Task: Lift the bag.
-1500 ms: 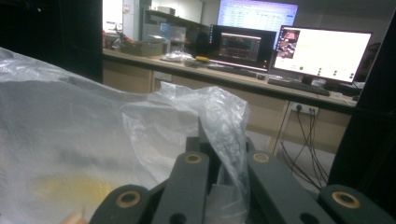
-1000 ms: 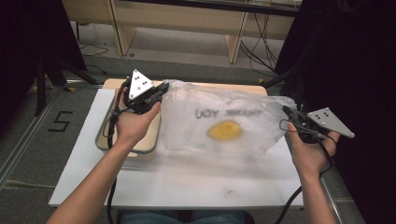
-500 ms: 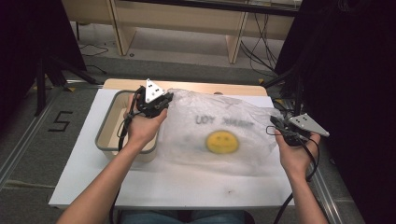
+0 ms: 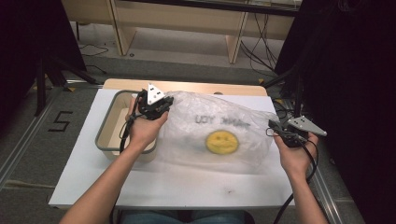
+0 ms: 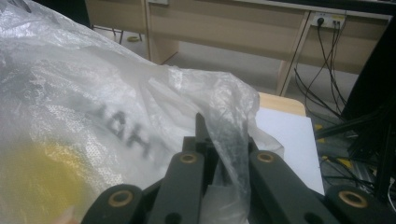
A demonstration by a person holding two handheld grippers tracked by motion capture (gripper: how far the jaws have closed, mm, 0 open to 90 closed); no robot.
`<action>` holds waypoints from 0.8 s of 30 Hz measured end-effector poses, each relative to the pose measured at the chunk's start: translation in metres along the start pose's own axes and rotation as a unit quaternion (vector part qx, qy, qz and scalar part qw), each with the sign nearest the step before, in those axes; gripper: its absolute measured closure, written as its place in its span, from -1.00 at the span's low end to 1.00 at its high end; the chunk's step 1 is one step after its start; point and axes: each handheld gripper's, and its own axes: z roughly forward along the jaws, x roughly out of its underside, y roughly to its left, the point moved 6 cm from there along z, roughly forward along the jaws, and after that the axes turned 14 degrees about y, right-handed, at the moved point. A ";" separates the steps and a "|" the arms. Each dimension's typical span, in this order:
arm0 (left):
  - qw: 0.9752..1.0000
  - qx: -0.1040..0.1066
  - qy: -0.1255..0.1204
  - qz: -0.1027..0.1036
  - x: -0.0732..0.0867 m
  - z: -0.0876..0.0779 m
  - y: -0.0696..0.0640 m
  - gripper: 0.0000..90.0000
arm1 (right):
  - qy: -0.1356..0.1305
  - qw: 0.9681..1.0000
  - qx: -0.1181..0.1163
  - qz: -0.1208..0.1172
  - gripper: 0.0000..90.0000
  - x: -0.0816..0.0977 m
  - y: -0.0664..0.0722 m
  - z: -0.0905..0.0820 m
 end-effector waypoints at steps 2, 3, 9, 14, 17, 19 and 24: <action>1.000 0.000 -0.002 -0.002 0.000 0.000 0.000 0.89 | 0.000 1.000 0.000 0.000 0.91 0.000 0.000 0.000; 1.000 0.000 -0.002 -0.002 0.001 0.000 0.000 0.87 | 0.001 1.000 0.000 0.001 0.89 0.000 0.000 0.000; 1.000 0.001 -0.004 -0.006 0.004 -0.001 0.000 0.81 | 0.001 1.000 0.003 0.004 0.84 0.001 -0.002 0.000; 1.000 0.002 -0.011 -0.010 0.006 -0.003 0.000 0.72 | -0.001 1.000 0.006 0.008 0.74 0.001 -0.004 -0.001; 1.000 0.003 -0.015 -0.016 0.007 -0.004 0.001 0.64 | -0.002 1.000 0.007 0.012 0.67 0.001 -0.005 -0.002; 1.000 0.006 -0.021 -0.020 0.005 -0.006 0.002 0.58 | -0.007 1.000 0.004 0.018 0.60 0.000 -0.006 -0.003; 0.999 0.012 -0.021 -0.025 0.005 -0.010 0.001 0.39 | -0.017 0.999 0.000 0.028 0.41 -0.002 -0.007 -0.006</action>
